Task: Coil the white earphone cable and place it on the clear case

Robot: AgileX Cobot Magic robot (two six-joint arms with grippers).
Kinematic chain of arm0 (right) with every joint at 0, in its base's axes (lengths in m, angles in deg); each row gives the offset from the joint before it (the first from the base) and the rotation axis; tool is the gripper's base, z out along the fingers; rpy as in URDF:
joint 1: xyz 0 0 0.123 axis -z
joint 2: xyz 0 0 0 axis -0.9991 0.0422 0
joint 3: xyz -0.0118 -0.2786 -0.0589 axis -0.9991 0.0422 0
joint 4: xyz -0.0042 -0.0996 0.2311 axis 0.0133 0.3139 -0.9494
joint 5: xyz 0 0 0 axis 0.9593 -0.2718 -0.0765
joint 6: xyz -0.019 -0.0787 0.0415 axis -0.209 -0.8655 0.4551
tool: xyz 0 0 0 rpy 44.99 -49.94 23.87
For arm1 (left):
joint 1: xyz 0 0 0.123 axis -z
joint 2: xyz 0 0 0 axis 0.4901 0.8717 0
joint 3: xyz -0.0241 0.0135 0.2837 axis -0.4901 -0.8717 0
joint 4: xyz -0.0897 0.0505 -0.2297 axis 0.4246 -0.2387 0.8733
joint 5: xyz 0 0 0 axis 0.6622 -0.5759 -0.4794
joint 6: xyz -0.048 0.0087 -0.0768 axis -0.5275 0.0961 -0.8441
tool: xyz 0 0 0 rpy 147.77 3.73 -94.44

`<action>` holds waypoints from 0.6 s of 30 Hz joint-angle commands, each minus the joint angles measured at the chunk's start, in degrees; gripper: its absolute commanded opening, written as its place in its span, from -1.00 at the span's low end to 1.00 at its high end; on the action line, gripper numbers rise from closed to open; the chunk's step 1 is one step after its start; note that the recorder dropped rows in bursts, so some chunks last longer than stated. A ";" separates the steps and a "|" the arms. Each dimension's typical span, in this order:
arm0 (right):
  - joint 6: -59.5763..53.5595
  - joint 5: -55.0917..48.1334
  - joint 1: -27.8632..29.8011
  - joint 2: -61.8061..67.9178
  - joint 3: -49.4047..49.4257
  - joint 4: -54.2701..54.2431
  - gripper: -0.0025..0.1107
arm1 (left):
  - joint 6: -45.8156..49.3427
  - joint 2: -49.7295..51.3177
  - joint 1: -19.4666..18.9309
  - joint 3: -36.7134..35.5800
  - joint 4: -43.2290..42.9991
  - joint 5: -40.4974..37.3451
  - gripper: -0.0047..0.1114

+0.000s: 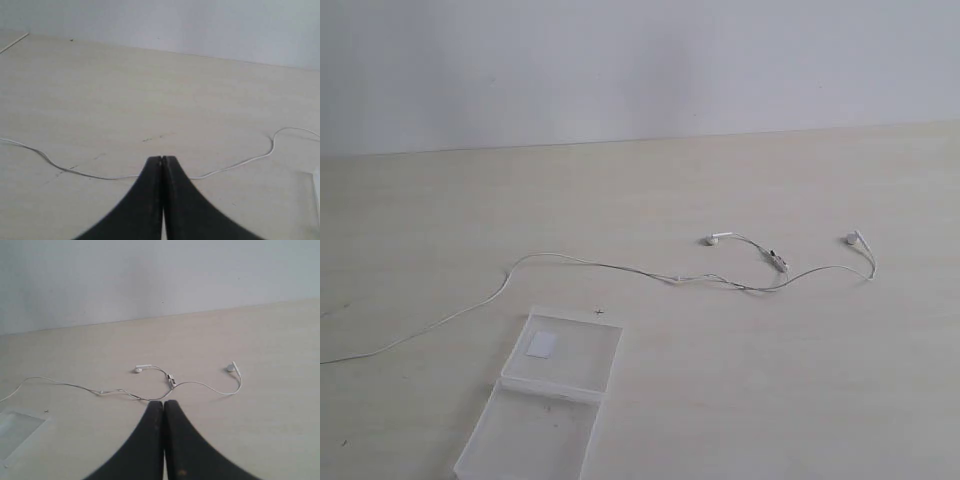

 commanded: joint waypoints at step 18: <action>-0.21 0.42 0.36 -0.35 0.13 0.23 -0.96 | -4.42 -0.32 0.42 14.38 1.76 -1.23 -0.92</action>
